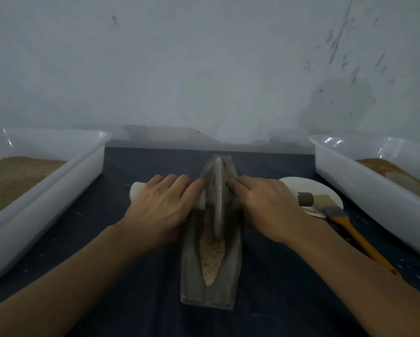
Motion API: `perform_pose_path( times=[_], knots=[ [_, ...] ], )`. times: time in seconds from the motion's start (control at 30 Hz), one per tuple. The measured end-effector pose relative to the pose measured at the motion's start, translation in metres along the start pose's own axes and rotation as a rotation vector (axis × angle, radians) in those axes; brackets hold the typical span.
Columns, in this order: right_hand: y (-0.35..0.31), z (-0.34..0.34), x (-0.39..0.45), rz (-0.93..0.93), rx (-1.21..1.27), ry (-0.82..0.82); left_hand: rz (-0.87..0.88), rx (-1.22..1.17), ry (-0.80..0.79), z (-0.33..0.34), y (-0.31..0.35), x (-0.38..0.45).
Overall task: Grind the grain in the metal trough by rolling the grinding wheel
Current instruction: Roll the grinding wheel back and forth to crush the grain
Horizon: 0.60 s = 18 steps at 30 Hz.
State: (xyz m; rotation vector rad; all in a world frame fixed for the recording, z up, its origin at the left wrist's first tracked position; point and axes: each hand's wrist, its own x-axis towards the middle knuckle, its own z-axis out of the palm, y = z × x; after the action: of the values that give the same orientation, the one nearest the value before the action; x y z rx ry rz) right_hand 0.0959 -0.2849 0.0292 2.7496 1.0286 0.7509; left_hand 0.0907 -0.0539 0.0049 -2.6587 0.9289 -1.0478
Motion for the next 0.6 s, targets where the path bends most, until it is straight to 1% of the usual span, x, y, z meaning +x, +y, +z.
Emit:
perform_pose_path(
  times=[0.13,0.3,0.4,0.5,0.53,0.6],
  knots=[
    [-0.002,0.000,-0.008,0.014,0.018,0.061,0.026,0.004,0.051,0.000,0.004,-0.003],
    [0.001,0.000,-0.007,-0.003,0.036,0.096,0.009,0.026,0.021,-0.002,0.007,0.000],
    [0.006,-0.003,-0.006,-0.006,0.023,0.017,0.019,-0.007,-0.012,-0.004,0.004,0.006],
    [0.015,-0.003,-0.003,0.073,-0.004,-0.095,0.044,-0.066,-0.052,-0.004,-0.009,0.011],
    [0.017,-0.004,-0.002,0.113,-0.039,-0.120,0.029,-0.074,-0.090,-0.003,-0.014,0.012],
    [0.020,-0.006,0.001,0.197,-0.147,-0.165,-0.069,-0.078,-0.177,0.000,-0.023,0.012]
  ],
)
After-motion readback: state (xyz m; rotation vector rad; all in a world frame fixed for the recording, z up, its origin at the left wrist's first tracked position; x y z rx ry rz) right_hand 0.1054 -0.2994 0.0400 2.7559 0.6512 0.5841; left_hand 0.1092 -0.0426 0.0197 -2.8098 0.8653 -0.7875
